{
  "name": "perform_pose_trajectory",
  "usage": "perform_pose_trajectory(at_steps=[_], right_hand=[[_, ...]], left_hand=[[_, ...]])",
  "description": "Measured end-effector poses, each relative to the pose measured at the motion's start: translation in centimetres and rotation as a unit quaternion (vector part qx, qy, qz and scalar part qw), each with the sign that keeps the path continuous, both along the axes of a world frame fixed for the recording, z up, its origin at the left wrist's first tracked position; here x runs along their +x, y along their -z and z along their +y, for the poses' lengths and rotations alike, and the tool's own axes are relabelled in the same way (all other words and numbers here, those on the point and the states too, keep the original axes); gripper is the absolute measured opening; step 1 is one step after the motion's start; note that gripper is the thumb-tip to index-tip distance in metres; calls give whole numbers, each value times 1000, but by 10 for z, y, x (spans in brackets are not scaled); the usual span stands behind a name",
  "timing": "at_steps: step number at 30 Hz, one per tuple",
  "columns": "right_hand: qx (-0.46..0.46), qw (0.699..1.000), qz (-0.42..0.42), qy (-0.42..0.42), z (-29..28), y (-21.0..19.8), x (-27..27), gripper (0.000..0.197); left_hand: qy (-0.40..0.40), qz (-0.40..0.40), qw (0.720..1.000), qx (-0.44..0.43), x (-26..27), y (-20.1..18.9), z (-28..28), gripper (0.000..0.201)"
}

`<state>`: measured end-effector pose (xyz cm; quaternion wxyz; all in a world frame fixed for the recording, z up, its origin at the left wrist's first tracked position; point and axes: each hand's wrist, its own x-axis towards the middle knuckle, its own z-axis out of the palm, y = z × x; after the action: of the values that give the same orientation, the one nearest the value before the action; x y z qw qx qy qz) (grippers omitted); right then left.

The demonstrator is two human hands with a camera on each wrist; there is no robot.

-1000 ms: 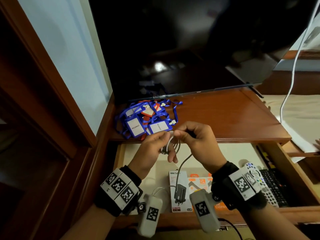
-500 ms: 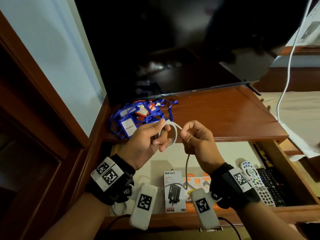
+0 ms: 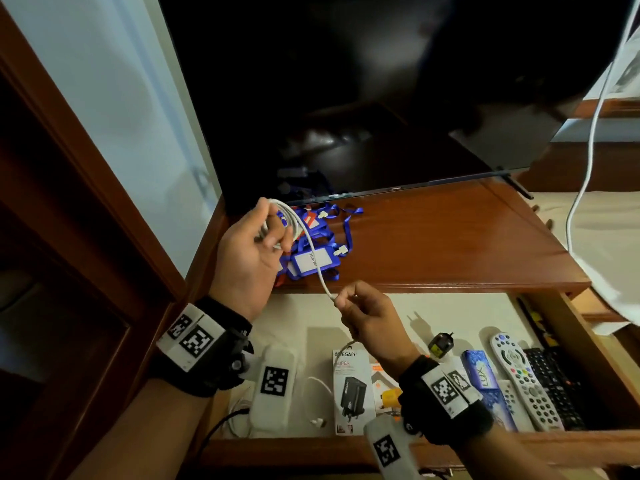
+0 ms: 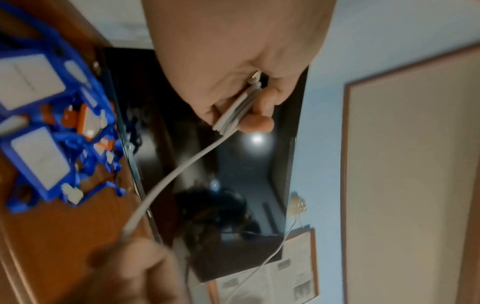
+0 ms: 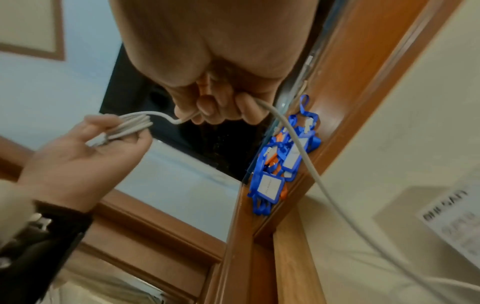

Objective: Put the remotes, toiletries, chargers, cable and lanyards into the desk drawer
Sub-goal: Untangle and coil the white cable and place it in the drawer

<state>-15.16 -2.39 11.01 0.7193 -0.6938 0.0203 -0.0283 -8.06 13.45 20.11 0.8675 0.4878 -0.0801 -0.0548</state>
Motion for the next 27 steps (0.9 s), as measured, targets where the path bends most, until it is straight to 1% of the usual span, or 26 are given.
perform_pose_trajectory(at_steps=[1,3,6,8,10,14,16,18,22,25,27], right_hand=[[-47,999,-24,-2,1,-1,1,14],[-123,991,-57,-19,4,-7,3,15],[-188,976,-74,-77,6,-20,3,15],[-196,971,-83,-105,5,-27,5,16],[-160,976,-92,-112,3,-37,6,17],[-57,988,-113,-84,-7,-51,8,21],[-35,992,-108,-60,-11,-53,9,22],[-35,992,-109,-51,-13,-52,10,23],[-17,995,-99,-26,-13,-52,14,27],[8,998,-69,5,-14,-51,16,29],[25,997,-64,21,-12,-50,16,27]], left_hand=[[-18,-36,997,67,0,4,1,32],[-45,-90,978,183,-2,12,0,36],[-50,-93,957,269,-3,27,-3,31],[-20,-95,940,326,-6,37,-4,27],[27,-92,930,354,-10,43,-4,25],[142,-83,932,323,-16,41,2,30],[199,-71,926,314,-17,42,3,37],[234,-60,918,314,-18,43,3,35],[262,-41,924,275,-22,40,0,30],[270,-34,930,246,-23,38,0,34],[267,-16,942,202,-21,37,1,33]])
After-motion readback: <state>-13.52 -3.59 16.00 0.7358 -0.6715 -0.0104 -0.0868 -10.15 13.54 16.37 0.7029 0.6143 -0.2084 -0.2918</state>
